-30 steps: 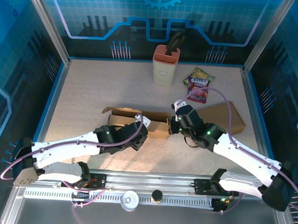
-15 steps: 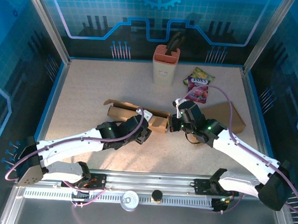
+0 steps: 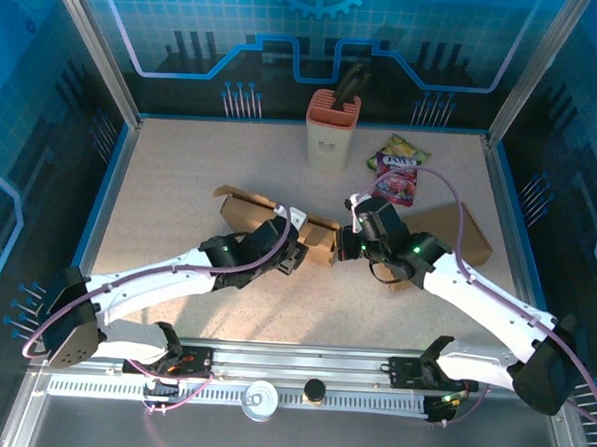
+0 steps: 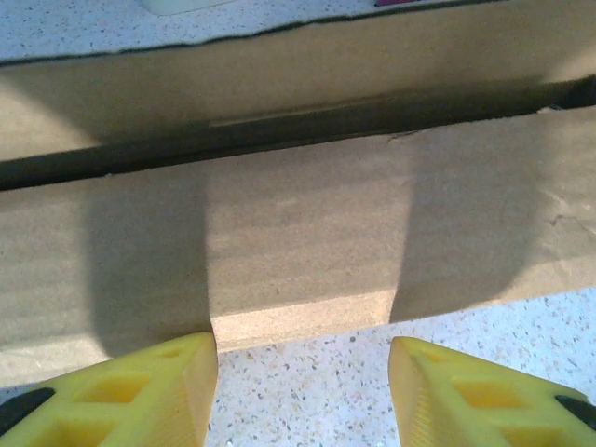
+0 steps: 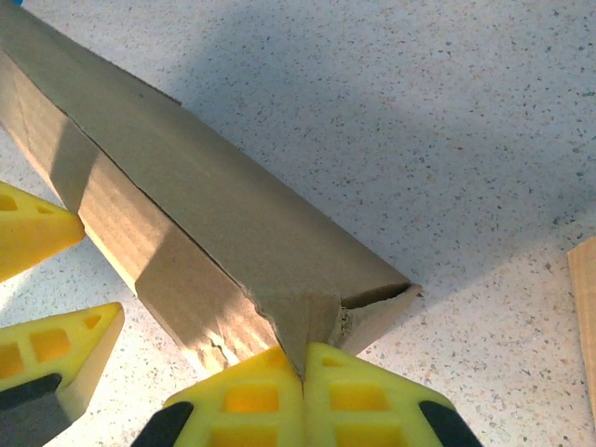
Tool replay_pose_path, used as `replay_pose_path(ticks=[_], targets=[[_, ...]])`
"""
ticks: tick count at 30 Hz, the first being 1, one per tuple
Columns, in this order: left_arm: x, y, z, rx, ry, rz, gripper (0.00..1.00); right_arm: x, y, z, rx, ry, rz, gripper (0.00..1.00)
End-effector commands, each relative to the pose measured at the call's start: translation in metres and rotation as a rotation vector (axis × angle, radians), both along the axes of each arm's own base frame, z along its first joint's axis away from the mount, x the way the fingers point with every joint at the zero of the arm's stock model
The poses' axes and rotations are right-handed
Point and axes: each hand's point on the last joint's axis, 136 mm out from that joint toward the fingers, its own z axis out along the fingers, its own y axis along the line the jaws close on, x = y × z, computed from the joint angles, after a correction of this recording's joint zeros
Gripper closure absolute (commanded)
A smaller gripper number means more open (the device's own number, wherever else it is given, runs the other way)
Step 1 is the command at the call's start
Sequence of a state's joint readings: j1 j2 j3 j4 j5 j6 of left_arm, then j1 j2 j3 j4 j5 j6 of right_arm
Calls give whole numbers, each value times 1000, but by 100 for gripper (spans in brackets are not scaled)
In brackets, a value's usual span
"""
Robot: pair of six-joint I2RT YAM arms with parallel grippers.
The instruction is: Fold the paper box
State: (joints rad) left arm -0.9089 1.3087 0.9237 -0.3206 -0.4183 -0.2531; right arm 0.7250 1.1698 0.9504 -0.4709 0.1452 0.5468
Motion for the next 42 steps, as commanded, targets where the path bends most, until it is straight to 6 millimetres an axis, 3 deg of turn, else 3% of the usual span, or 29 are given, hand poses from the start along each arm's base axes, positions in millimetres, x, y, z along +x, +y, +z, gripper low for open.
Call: replay_pose_path(ticks=[1,19,23,29,35,42], targets=[[2,-14,-4,-3,24,-54,48,1,5,4,26,50,-14,100],[43,-45,-2,-52,41,-112,49,38,-8,-4,38,188,-219,100],[52,-45,8,-83,24,-106,49,49,-11,-4,18,179,-226,100],[58,-33,19,-181,88,-47,44,61,-11,-5,23,181,-220,100],[55,-18,34,-260,99,34,28,67,-7,-6,21,173,-211,100],[67,21,63,-451,152,363,26,68,-6,-3,26,156,-198,100]])
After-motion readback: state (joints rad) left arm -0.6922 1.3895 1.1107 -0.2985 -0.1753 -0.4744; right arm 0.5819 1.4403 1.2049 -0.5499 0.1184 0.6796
